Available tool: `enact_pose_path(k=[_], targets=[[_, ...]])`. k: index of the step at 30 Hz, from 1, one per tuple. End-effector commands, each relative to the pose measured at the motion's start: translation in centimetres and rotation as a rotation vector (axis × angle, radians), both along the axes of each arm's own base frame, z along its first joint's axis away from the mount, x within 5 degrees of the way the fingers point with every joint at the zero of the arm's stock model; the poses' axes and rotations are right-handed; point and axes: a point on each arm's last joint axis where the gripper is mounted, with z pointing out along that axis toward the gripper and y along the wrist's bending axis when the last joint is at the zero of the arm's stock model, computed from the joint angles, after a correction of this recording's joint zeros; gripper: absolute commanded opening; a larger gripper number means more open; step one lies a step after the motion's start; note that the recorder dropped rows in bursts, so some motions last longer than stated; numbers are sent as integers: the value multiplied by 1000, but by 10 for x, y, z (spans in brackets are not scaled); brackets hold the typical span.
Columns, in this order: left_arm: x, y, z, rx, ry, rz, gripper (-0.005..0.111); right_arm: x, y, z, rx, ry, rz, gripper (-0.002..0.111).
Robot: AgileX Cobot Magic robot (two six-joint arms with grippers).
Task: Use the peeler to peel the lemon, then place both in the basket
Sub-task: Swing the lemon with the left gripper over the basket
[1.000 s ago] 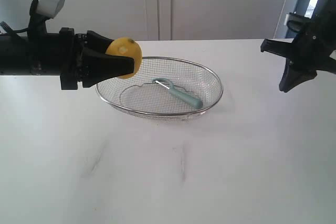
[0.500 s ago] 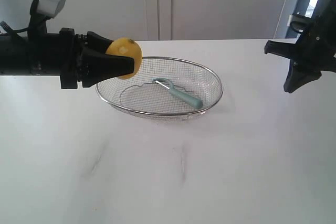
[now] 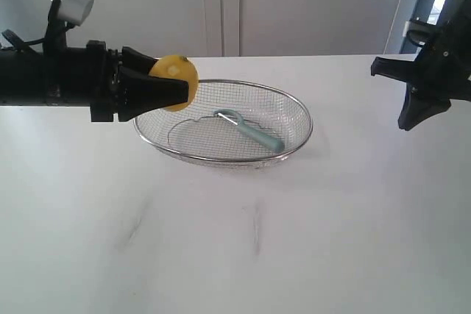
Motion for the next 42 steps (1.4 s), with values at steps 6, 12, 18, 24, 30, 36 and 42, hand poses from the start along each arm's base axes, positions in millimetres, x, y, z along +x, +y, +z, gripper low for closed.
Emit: enact_pose_path(k=[6, 12, 18, 24, 30, 36, 42], targets=[[7, 1, 14, 73, 146, 127, 0, -2, -4, 4, -6, -9, 0, 0], [14, 4, 22, 206, 255, 150, 0, -2, -4, 4, -6, -9, 0, 0], [21, 7, 36, 320, 290, 172, 0, -2, -4, 4, -6, -9, 0, 0], [31, 12, 46, 416, 258, 258, 0, -2, -4, 4, -6, -9, 0, 0], [40, 19, 51, 505, 208, 327, 0, -2, -4, 4, -6, -9, 0, 0], [53, 20, 57, 535, 169, 366, 0, -2, -4, 4, -6, -9, 0, 0], [69, 17, 56, 522, 172, 389, 0, -2, -4, 4, -6, -9, 0, 0]])
